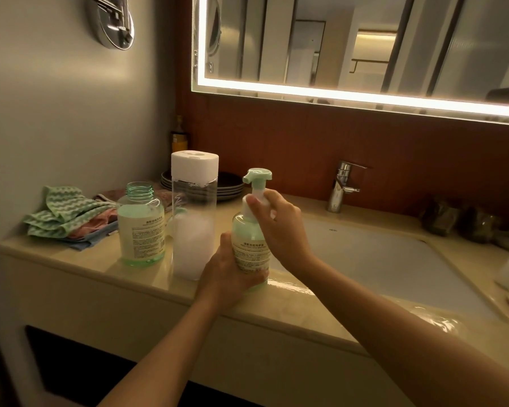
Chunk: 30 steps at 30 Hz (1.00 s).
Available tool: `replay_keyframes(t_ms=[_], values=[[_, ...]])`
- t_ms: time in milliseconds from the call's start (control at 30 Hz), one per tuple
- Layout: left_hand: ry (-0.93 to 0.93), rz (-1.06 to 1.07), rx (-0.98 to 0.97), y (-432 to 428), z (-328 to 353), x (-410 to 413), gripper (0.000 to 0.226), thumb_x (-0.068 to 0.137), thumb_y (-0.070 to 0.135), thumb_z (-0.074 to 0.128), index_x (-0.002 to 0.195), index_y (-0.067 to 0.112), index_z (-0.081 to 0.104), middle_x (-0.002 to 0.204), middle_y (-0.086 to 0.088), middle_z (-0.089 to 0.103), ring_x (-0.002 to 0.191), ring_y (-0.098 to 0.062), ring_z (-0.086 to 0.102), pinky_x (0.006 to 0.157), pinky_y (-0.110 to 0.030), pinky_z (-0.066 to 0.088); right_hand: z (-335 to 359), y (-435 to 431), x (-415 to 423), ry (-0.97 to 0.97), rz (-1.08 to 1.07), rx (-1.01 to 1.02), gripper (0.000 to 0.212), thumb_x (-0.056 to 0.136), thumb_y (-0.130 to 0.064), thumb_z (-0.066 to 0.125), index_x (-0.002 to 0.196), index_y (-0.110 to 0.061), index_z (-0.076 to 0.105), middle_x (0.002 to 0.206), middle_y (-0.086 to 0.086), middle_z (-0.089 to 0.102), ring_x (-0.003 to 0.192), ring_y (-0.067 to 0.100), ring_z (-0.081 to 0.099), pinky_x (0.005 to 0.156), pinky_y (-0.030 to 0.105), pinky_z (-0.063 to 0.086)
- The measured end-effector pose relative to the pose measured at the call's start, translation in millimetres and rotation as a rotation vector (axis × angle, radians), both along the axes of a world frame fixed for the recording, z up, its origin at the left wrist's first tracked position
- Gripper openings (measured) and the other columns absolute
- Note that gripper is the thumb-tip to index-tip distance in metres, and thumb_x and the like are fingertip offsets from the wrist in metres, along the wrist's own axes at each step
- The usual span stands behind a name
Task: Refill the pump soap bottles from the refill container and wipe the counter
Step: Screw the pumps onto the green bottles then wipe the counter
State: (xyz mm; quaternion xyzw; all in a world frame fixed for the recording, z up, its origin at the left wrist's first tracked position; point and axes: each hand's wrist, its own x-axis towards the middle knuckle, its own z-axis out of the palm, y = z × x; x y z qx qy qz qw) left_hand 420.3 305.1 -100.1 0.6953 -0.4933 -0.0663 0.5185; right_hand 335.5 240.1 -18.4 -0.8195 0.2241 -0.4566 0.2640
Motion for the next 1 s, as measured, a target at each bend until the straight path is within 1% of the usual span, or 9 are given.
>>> replay_keyframes(t_ms=[200,367,500,600,667,733,800,900,1000], values=[[0.002,0.006,0.012,0.2,0.2,-0.4,0.072,0.064,0.038,0.08,0.114,0.024,0.031,0.107,0.007,0.056,0.095,-0.015,0.058,0.081,-0.037,0.052,4.2,-3.9,-0.7,-0.002,-0.119,0.014,0.044,0.085,-0.053,0.051,0.099,-0.012,0.044,0.09,0.0,0.057,0.081,0.015,0.059,0.069,0.03,0.051],[0.004,0.009,0.008,-0.2,0.0,0.2,0.071,0.064,0.037,0.081,0.113,0.022,0.032,0.105,0.006,0.057,0.094,-0.018,0.059,0.08,-0.04,0.052,-2.6,-0.3,6.6,0.058,0.061,0.099,0.063,0.089,-0.054,0.032,0.138,-0.015,0.027,0.132,0.009,0.05,0.113,0.023,0.055,0.092,0.043,0.048],[-0.001,0.01,0.009,-1.4,-0.6,0.4,0.071,0.064,0.036,0.081,0.113,0.023,0.031,0.108,0.005,0.057,0.096,-0.017,0.059,0.08,-0.039,0.053,-9.2,2.1,-1.3,-0.041,0.038,0.019,0.041,0.098,-0.038,0.03,0.128,-0.014,0.047,0.111,0.003,0.061,0.096,0.013,0.058,0.076,0.025,0.047],[0.001,0.01,0.008,-1.6,-0.7,0.3,0.07,0.065,0.036,0.08,0.113,0.023,0.031,0.109,0.004,0.057,0.095,-0.017,0.058,0.081,-0.038,0.052,-9.5,-1.6,-4.2,-0.046,-0.047,-0.016,0.037,0.094,-0.041,0.041,0.115,-0.012,0.052,0.109,0.002,0.062,0.095,0.012,0.057,0.07,0.017,0.045],[-0.003,0.009,0.01,-0.8,-0.6,-0.1,0.071,0.065,0.036,0.08,0.114,0.024,0.031,0.108,0.005,0.056,0.095,-0.016,0.057,0.081,-0.037,0.052,-5.7,-3.6,-2.5,-0.044,-0.066,0.012,0.038,0.09,-0.044,0.048,0.113,-0.013,0.048,0.108,0.0,0.058,0.093,0.011,0.055,0.074,0.022,0.049],[-0.002,0.012,0.009,-0.3,-0.7,-0.3,0.07,0.064,0.036,0.08,0.112,0.025,0.03,0.105,0.007,0.056,0.094,-0.016,0.058,0.081,-0.038,0.052,-1.9,-3.7,-0.2,-0.016,-0.013,0.057,0.045,0.09,-0.043,0.048,0.125,-0.016,0.039,0.12,0.0,0.053,0.103,0.015,0.055,0.087,0.036,0.051],[-0.003,0.018,0.009,-0.3,-0.4,-0.4,0.069,0.064,0.037,0.08,0.11,0.026,0.03,0.103,0.008,0.055,0.094,-0.017,0.058,0.081,-0.039,0.052,0.2,-3.3,0.8,0.038,0.069,0.097,0.052,0.093,-0.041,0.043,0.138,-0.018,0.029,0.135,0.004,0.047,0.115,0.018,0.051,0.094,0.041,0.046],[-0.001,0.02,0.01,-0.2,0.5,-0.9,0.068,0.064,0.036,0.08,0.109,0.025,0.031,0.102,0.009,0.055,0.093,-0.016,0.058,0.079,-0.038,0.052,-1.4,-1.1,-3.3,0.058,0.138,0.093,0.044,0.097,-0.037,0.033,0.136,-0.016,0.038,0.123,0.004,0.055,0.103,0.01,0.052,0.083,0.028,0.043],[-0.01,0.018,0.009,0.1,0.2,-0.8,0.07,0.065,0.036,0.081,0.112,0.023,0.031,0.103,0.009,0.054,0.094,-0.016,0.057,0.08,-0.036,0.051,-3.4,-1.3,-7.3,0.017,0.047,-0.021,0.038,0.098,-0.035,0.033,0.123,-0.013,0.052,0.104,0.002,0.061,0.089,0.009,0.056,0.07,0.021,0.044]])
